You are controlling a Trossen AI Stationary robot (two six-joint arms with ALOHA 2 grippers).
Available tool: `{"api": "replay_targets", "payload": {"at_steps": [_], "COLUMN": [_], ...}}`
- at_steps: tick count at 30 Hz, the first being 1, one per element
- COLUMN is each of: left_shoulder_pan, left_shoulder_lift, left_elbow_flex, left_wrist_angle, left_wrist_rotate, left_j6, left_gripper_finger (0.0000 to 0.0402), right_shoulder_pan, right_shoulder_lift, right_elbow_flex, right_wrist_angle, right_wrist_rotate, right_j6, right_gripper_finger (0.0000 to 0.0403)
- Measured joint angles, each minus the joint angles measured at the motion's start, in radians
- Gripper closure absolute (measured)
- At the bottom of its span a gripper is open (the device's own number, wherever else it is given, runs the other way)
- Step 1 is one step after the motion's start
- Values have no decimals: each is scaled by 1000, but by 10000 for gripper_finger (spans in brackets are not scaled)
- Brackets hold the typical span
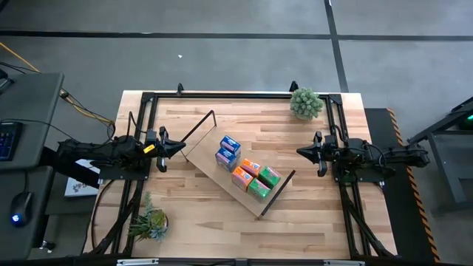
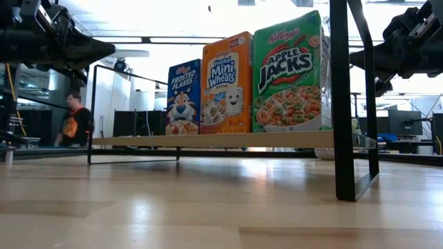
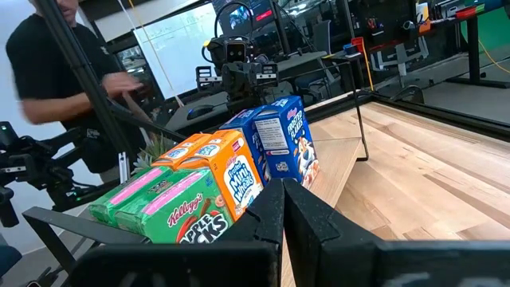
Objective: Stack cereal on shelf
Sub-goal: Return to Home Position
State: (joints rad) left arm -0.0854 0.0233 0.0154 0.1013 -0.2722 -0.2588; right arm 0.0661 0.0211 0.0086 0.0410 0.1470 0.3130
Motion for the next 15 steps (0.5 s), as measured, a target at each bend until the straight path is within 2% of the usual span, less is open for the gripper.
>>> {"api": "replay_targets", "payload": {"at_steps": [15], "left_shoulder_pan": [0], "left_shoulder_lift": [-15], "left_elbow_flex": [0], "left_wrist_angle": [-8], "left_wrist_rotate": [0], "left_j6": [0], "left_gripper_finger": [398], "right_shoulder_pan": [0], "right_shoulder_lift": [0], "right_elbow_flex": [0], "right_wrist_angle": [0], "right_wrist_rotate": [0], "right_j6": [0], "right_gripper_finger": [402]}}
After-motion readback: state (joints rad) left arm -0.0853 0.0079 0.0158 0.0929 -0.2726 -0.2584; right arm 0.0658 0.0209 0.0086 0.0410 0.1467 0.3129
